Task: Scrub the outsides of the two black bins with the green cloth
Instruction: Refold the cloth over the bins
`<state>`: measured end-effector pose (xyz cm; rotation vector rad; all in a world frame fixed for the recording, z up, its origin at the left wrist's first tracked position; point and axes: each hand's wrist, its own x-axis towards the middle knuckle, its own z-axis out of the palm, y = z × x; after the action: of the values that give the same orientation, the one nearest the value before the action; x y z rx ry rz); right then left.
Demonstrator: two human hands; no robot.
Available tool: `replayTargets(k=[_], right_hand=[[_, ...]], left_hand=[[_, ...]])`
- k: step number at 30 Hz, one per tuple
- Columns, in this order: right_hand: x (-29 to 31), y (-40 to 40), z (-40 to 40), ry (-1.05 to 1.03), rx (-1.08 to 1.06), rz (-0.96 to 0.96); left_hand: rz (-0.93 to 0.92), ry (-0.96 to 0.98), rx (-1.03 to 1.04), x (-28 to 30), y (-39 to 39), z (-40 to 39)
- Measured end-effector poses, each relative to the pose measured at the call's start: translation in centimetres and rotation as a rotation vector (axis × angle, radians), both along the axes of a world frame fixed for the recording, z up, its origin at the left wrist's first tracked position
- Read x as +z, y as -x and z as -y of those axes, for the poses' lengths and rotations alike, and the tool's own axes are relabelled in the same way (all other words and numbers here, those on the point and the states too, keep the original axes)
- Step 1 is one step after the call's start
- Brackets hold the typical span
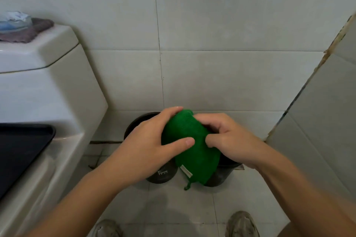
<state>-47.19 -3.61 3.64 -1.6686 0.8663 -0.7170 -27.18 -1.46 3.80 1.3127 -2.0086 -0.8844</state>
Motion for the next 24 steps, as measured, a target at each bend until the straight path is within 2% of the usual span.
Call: replayTargets(k=[2, 5, 9, 16, 20, 24], right_hand=[[-0.1, -0.2, -0.2, 0.044, 0.003, -0.035], [-0.2, -0.4, -0.4, 0.112, -0.058, -0.057], [0.0, -0.2, 0.1, 0.194, -0.281, 0.013], [-0.3, -1.2, -0.4, 0.169, -0.455, 0.169], [-0.5, -2.4, -1.5, 0.042, -0.433, 0.279], [-0.5, -3.4, -2.2, -0.020, -0.406, 0.362]], left_hand=[[0.026, -0.007, 0.019, -0.5, 0.4, 0.1], [-0.040, -0.013, 0.056, -0.6, 0.5, 0.6], [-0.176, -0.060, 0.056, 0.0, 0.2, 1.3], [-0.538, -0.120, 0.130, 0.7, -0.3, 1.7], [-0.706, -0.054, 0.181, 0.2, 0.1, 1.7], [-0.911, -0.099, 0.193, 0.0, 0.8, 1.3]])
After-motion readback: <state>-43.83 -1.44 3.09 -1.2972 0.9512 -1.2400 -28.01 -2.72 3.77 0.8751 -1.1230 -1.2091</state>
